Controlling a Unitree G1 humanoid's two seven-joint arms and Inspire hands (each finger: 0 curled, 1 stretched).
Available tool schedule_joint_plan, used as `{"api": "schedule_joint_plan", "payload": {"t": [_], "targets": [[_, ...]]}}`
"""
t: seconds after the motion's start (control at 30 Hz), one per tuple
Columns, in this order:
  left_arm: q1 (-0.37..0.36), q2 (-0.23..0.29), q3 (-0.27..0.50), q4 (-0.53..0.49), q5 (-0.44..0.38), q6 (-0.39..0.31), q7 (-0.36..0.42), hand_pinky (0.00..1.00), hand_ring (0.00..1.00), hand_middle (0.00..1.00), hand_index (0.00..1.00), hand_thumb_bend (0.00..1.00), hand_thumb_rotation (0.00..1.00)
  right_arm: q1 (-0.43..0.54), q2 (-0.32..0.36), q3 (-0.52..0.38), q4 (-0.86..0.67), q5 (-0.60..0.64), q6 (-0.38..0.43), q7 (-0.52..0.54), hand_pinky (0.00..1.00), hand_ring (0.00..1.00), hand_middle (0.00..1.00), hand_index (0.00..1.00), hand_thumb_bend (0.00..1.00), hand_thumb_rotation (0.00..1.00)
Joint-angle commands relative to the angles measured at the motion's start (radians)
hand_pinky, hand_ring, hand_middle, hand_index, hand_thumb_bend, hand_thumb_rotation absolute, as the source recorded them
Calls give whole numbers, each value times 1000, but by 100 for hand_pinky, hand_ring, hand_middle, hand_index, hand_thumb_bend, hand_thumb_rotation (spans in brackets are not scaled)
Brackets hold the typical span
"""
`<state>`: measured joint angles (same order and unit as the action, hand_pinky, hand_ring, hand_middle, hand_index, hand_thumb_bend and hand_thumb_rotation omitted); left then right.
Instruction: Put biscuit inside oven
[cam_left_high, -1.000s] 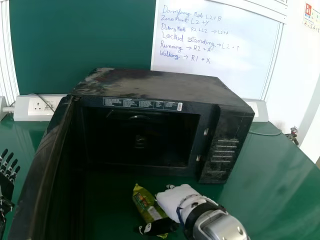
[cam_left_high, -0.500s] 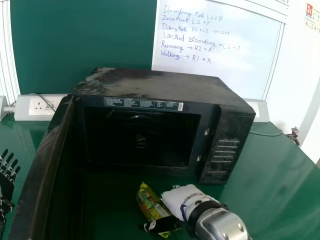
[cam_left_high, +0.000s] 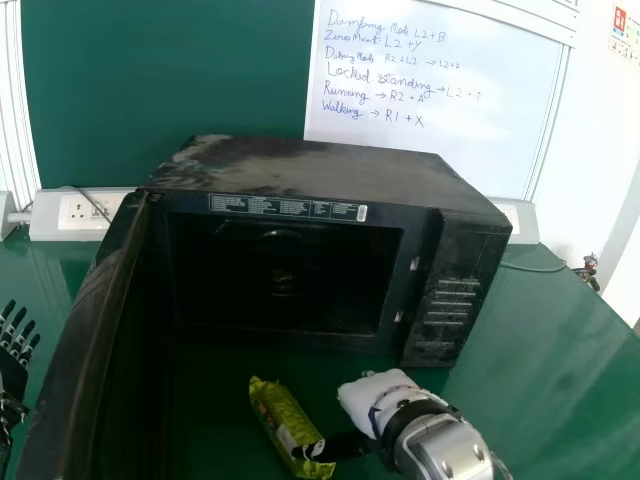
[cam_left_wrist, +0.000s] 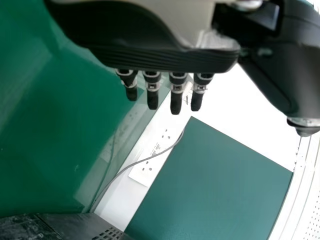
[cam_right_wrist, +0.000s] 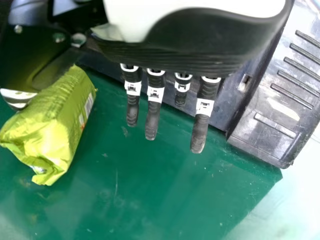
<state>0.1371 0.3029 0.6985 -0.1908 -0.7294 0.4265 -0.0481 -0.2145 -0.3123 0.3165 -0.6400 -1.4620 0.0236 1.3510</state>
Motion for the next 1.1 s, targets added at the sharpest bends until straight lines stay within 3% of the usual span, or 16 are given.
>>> {"api": "schedule_joint_plan", "payload": {"t": [0.0, 0.1, 0.27, 0.37, 0.5, 0.9, 1.07], "targets": [[-5, 8, 5, -5, -12, 4, -9, 72, 77, 82, 81, 75, 12, -13, 8, -2, 13, -4, 6, -5, 50, 64, 73, 82, 100, 45], [-3, 9, 4, -5, -6, 0, -13, 73, 78, 82, 81, 74, 12, -8, 19, 0, 20, -15, 14, -5, 51, 66, 74, 83, 100, 44], [1, 12, 6, -9, -7, 4, -14, 72, 77, 81, 80, 74, 13, 7, 34, 18, 29, -52, 14, -27, 39, 55, 68, 83, 100, 44], [2, 11, 8, -13, -14, 11, -10, 72, 77, 81, 81, 75, 13, 9, 33, 34, 27, -62, 0, -42, 42, 59, 70, 84, 100, 47], [1, 6, 10, -21, -17, 14, 0, 72, 77, 81, 81, 76, 12, 25, 71, 41, 19, -70, 22, -57, 35, 51, 63, 83, 100, 46], [9, -9, -4, -58, 2, 14, 47, 71, 75, 78, 75, 76, 13, 67, 149, 82, -17, -97, 25, -91, 38, 56, 68, 82, 100, 51], [11, -10, -6, -65, 1, 15, 52, 71, 75, 78, 76, 74, 12, 87, 162, 91, -4, -104, 21, -125, 34, 51, 65, 81, 98, 52]]}}
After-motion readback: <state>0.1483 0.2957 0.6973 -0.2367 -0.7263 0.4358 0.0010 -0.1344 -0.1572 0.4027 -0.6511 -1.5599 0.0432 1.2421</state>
